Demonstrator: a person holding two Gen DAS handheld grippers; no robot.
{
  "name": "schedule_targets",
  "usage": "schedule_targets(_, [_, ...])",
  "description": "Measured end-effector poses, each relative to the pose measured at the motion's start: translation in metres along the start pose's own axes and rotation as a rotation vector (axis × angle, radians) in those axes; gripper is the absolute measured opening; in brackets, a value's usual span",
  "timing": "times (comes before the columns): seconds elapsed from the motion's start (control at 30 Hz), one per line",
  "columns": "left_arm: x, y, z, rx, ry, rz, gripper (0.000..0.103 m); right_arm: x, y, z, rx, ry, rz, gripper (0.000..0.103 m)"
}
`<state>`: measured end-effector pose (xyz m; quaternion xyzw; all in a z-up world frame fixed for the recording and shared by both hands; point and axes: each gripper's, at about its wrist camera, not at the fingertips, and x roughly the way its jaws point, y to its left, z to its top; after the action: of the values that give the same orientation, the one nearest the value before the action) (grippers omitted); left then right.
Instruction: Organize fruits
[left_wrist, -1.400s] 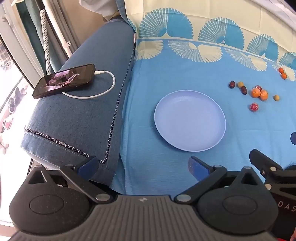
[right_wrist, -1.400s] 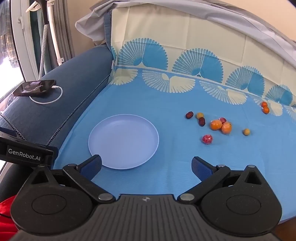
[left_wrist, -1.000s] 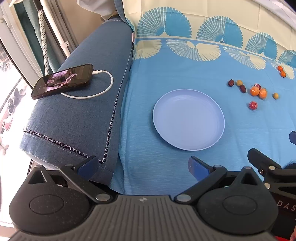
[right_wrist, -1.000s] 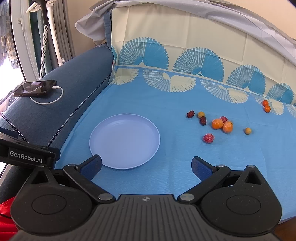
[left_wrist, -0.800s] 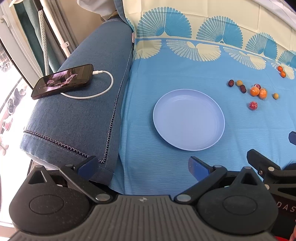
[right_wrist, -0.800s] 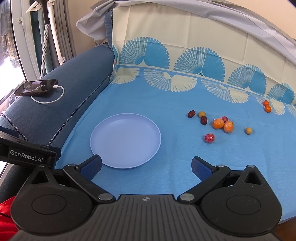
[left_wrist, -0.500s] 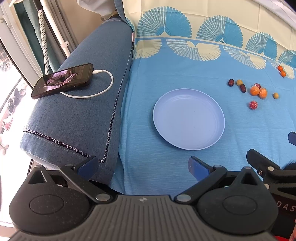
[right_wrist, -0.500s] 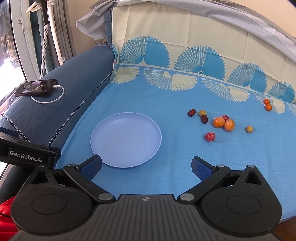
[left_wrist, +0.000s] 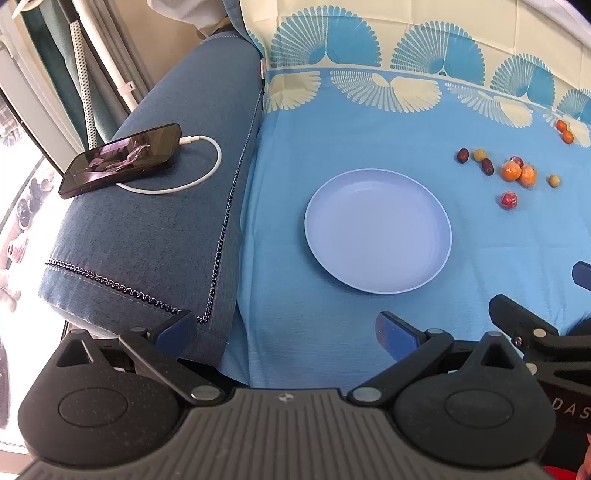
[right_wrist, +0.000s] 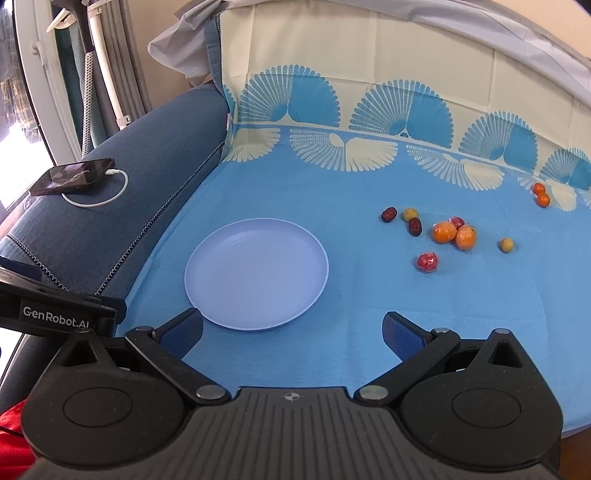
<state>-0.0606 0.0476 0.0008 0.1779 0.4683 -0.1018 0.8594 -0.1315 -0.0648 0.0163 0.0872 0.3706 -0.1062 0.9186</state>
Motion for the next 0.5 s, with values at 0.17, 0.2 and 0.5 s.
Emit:
schedule_targets(0.17, [0.004, -0.007, 0.004, 0.014, 0.014, -0.004, 0.103, 0.005, -0.012, -0.002, 0.026, 0.004, -0.023, 0.102])
schedule_targets(0.2, [0.004, -0.008, 0.006, 0.019, 0.014, -0.012, 0.103, 0.007, -0.016, -0.002, 0.039, 0.005, -0.028, 0.102])
schedule_targets(0.5, [0.017, -0.067, 0.042, 0.124, 0.009, -0.125, 0.103, 0.011, -0.121, -0.011, 0.259, -0.108, -0.250, 0.102])
